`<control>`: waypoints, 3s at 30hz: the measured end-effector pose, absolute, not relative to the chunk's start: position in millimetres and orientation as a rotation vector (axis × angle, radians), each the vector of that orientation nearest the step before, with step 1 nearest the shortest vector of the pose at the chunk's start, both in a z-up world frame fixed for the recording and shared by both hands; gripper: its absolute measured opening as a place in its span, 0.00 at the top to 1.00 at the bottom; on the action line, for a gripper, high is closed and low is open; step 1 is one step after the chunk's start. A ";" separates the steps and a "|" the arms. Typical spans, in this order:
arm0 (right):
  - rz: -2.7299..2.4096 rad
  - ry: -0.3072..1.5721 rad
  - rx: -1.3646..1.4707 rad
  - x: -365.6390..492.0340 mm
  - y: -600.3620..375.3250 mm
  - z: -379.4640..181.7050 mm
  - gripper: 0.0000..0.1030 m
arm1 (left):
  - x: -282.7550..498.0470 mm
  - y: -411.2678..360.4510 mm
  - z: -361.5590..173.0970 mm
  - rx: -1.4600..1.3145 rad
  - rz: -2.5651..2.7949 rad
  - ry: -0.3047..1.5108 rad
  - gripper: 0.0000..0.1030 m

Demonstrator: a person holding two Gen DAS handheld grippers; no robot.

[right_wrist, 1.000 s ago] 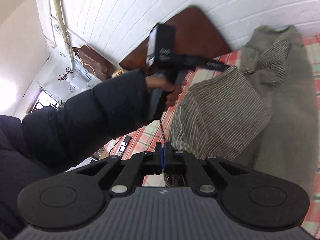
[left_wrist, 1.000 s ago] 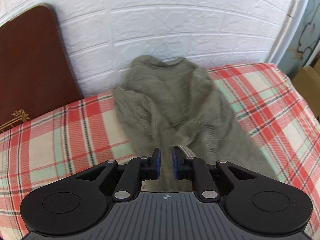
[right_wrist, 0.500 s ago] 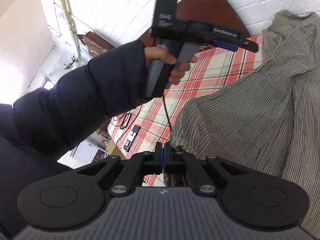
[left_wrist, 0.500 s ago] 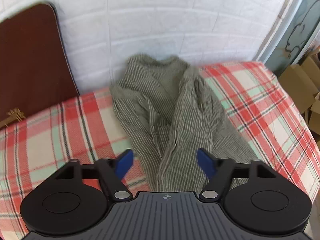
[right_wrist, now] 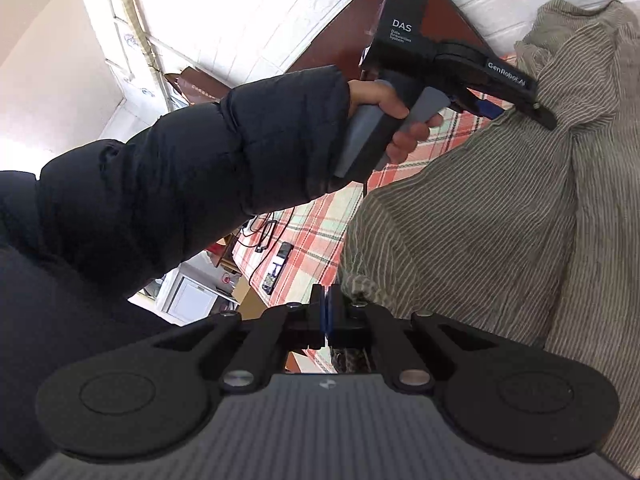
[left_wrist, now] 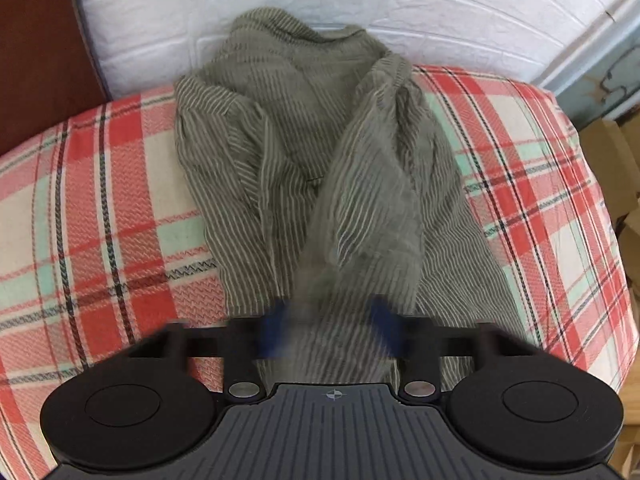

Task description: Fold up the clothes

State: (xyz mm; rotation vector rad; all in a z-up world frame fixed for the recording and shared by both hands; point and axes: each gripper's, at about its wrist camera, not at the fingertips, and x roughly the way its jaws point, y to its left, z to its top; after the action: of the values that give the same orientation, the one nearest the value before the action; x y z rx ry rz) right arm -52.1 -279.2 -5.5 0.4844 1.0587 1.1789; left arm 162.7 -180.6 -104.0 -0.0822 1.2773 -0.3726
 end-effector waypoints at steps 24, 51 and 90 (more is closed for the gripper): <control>0.853 1.017 0.502 -73.8 -173.3 -17.2 0.98 | 197.1 -103.6 -110.6 -0.099 -0.473 1.233 0.86; 0.016 0.972 0.750 -159.8 -393.1 -95.1 0.98 | 167.4 -280.0 -73.2 0.159 -0.652 1.144 0.72; 0.308 0.992 0.364 -27.5 -383.4 -65.0 0.50 | 237.4 -236.2 -87.0 0.160 -0.490 1.049 0.23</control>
State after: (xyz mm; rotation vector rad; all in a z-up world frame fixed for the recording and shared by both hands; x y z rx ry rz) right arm -27.5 -383.4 -65.0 0.3638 0.9923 0.3076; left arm 237.4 -236.2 -87.0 0.1599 1.0490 -0.4898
